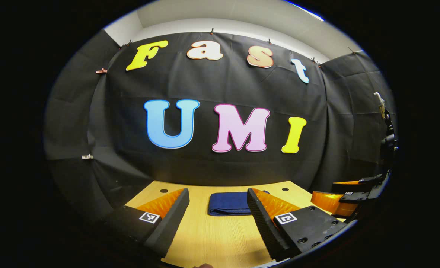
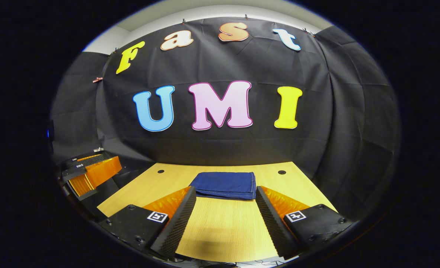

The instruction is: Grasp the waist and the cuffs of the jeans and fold them to make the two legs overlap; first hold the waist and fold one-third of the jeans toward the cuffs, then hold the cuffs and fold the remaining one-third in the same direction to finish folding.

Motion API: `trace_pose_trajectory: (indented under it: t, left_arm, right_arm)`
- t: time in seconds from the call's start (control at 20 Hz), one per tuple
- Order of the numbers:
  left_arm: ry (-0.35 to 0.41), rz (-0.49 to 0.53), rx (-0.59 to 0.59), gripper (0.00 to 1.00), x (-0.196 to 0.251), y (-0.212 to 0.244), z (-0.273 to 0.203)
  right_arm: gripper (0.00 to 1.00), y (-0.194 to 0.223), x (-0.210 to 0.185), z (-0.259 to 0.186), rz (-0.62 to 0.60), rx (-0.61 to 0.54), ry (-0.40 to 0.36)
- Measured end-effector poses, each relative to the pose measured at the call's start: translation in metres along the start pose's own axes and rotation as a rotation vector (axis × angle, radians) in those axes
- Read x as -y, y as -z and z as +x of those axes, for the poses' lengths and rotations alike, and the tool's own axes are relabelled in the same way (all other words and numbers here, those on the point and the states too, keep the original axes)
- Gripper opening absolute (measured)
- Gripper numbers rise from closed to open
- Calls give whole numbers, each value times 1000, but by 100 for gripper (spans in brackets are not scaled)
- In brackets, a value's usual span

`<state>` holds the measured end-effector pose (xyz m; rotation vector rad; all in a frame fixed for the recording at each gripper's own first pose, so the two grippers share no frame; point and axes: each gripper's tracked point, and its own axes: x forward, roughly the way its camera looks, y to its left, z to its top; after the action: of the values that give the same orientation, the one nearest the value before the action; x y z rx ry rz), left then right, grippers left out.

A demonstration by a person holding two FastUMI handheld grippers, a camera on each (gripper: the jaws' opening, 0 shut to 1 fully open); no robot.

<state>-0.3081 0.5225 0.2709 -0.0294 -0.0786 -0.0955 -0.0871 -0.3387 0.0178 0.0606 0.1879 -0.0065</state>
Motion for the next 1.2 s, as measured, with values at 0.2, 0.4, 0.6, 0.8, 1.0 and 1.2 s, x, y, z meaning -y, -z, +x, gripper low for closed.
trace_pose_trajectory:
  t: [0.2,0.4,0.6,0.8,1.0,1.2]
  left_arm:
    - [84,-7,-43,97,13,14,0]
    - [68,-31,-81,96,7,28,4]
    - [41,-10,-78,96,-5,29,4]
    - [24,-13,-74,96,-11,30,2]
    - [10,-10,-83,96,-17,33,4]
    - [-1,-18,-98,96,-21,38,4]
  right_arm:
    - [98,-1,-14,0,21,5,-28]
    - [98,1,-18,-2,-4,10,-30]
    - [98,0,-19,-2,11,15,-22]
    - [98,0,-20,-3,4,21,-23]
    - [98,2,-19,-3,6,9,-21]
    - [98,3,-19,-4,11,8,-19]
